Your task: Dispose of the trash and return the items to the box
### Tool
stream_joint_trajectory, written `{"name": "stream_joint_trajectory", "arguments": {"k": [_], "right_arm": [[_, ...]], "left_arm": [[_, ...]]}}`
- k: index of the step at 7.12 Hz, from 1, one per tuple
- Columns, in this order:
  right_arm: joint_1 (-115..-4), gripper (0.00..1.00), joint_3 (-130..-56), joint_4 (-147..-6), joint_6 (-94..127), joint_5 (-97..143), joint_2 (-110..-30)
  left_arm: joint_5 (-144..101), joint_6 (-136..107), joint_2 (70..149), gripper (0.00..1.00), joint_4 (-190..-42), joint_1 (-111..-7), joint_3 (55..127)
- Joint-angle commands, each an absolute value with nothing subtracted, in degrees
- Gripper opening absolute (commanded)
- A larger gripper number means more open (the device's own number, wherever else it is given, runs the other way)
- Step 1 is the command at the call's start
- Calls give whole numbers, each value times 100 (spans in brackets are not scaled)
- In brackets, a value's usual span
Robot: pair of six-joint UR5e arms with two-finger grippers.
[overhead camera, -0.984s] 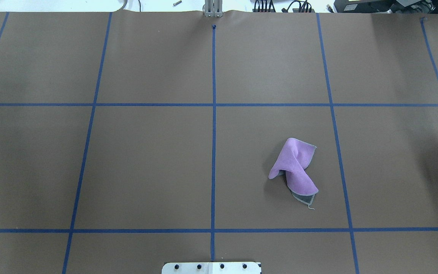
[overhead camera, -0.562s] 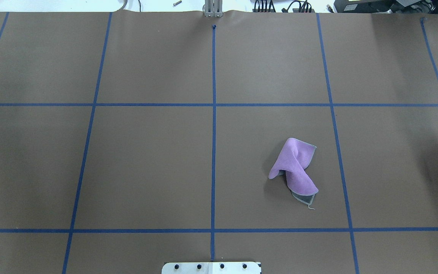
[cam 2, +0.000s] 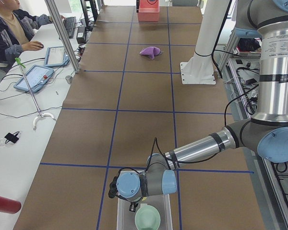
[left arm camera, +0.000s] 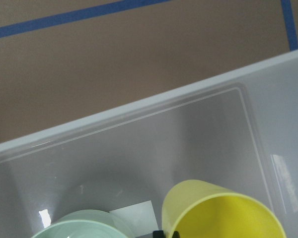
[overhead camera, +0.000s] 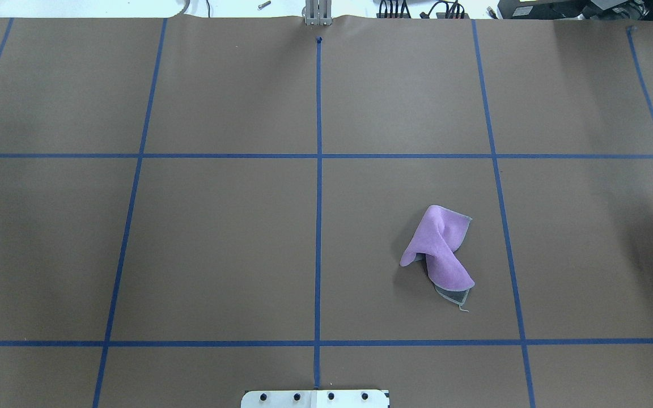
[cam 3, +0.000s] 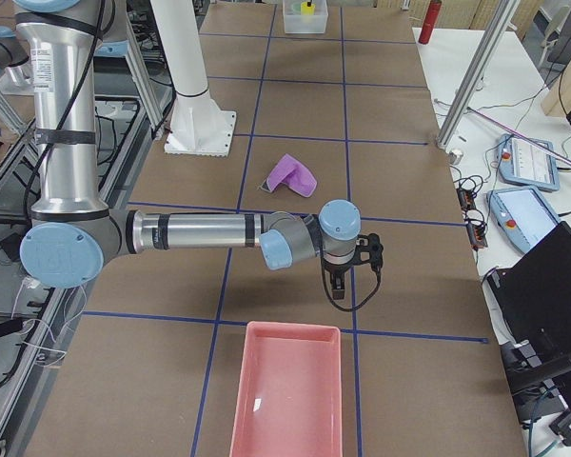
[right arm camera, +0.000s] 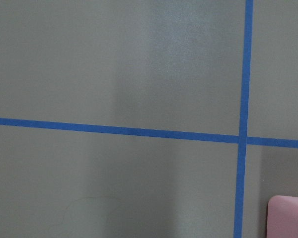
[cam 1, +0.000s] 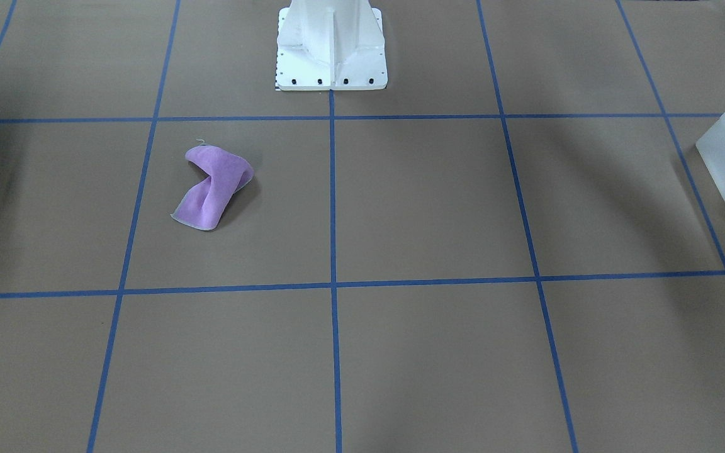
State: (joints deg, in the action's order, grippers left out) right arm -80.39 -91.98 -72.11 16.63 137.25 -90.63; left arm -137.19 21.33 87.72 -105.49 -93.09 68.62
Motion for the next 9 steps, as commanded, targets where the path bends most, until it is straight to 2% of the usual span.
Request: {"name": "stream_joint_trajectory", "arguments": {"k": [1, 2, 3, 4, 6, 7, 9], "right_arm": [[-8025, 100, -9202, -7207, 1661, 13729, -9070], [-8024, 100, -9220, -7207, 1670, 13729, -9070], [-8024, 100, -9272, -7207, 1679, 13729, -9062], [-8024, 100, -9533, -7224, 1783, 13746, -9062], [-7203, 100, -10454, -7216, 3295, 13545, -8974], [-6546, 100, -10972, -7216, 4157, 13222, -8965], [-5096, 100, -11415, -7233, 6012, 12238, -8432]], "left_arm": [[-13728, 2144, 8771, 63, -10556, -9272, 6855], [-13729, 2171, 8763, 98, -10582, -9272, 6899], [-13746, 2171, 8763, 98, -10556, -9299, 7108], [-13955, 2127, 8737, 98, -10251, -9342, 7815], [-14027, 1596, 8841, 98, -7966, -9334, 9736], [-14027, 434, 8877, 98, -7885, -9290, 10434], [-14036, -783, 8947, 98, -8075, -8714, 10896]]}}
